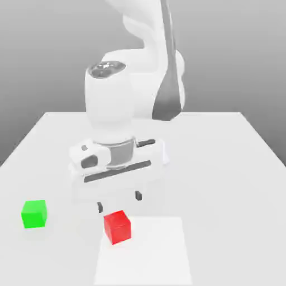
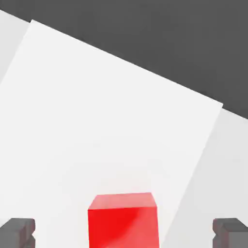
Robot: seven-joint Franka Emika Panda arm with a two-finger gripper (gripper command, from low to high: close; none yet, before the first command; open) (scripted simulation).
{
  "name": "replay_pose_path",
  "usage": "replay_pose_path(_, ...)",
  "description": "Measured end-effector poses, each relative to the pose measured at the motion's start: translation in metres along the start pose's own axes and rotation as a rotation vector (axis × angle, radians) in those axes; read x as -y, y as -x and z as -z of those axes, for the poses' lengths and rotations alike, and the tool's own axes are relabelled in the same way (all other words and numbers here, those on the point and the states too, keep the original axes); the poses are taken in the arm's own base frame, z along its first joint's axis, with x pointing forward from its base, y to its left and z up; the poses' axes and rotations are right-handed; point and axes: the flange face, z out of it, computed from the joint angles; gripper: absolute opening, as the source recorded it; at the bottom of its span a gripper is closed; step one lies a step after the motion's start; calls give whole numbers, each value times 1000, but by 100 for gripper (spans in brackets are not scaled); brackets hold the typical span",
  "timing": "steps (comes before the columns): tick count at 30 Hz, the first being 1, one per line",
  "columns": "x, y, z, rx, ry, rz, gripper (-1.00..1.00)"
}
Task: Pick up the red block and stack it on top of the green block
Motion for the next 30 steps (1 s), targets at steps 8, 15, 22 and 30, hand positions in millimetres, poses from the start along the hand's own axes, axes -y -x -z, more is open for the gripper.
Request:
replay_pose_path(8, 0, -7, -14, -12, 11, 21, 0)
replay_pose_path(15, 0, -7, -37, -13, 12, 22, 0)
replay_pose_path(22, -1, 3, -70, 4, 11, 17, -100)
replay_pose_path(30, -1, 2, -67, 4, 11, 17, -100)
